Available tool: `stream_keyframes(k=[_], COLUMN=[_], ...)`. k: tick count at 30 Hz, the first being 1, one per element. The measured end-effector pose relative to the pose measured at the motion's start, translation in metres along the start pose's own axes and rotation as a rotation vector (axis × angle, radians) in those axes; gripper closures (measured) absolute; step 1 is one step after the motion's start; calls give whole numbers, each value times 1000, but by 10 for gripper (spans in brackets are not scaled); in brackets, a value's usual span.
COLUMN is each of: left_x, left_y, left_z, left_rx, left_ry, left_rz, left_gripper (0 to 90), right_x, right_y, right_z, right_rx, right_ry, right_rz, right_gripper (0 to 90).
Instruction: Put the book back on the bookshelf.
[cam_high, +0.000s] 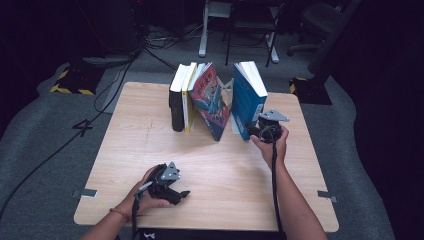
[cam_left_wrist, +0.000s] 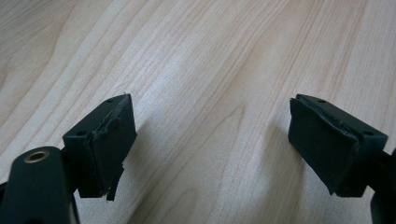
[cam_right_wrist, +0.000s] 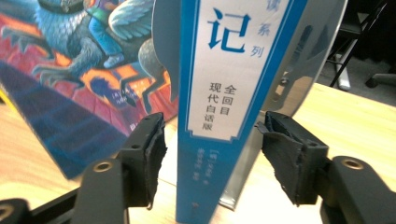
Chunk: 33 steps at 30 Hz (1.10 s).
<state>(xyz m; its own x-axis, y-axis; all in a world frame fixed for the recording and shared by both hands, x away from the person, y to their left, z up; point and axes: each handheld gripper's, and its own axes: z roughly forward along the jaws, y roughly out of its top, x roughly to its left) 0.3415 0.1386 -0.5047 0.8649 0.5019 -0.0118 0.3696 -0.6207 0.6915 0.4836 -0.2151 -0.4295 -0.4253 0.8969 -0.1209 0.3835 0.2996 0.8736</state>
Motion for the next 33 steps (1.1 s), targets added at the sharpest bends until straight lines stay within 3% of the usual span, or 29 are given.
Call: stream_keyframes(k=[5,9,11,16,24,33], left_x=[0,0,0,0,0,0], left_y=[0,0,0,0,0,0], left_z=[0,0,0,0,0,0], left_rx=[0,0,0,0,0,1], left_ry=[0,0,0,0,0,0], left_rz=[0,0,0,0,0,1], left_gripper=[157,156,156,156,156,157], right_x=[-3,-6,-6,-6,2,5], right_y=[3,5,6,5,-3,-19], right_z=[-10,-15,-17,-25,-34,-46], right_rx=[15,47,69,94,147,175], right_ry=[41,51,33,69,78,96], right_rz=[-40,-73,-102,-137,-214,-260], right_gripper=[331,301,287,276,262,260])
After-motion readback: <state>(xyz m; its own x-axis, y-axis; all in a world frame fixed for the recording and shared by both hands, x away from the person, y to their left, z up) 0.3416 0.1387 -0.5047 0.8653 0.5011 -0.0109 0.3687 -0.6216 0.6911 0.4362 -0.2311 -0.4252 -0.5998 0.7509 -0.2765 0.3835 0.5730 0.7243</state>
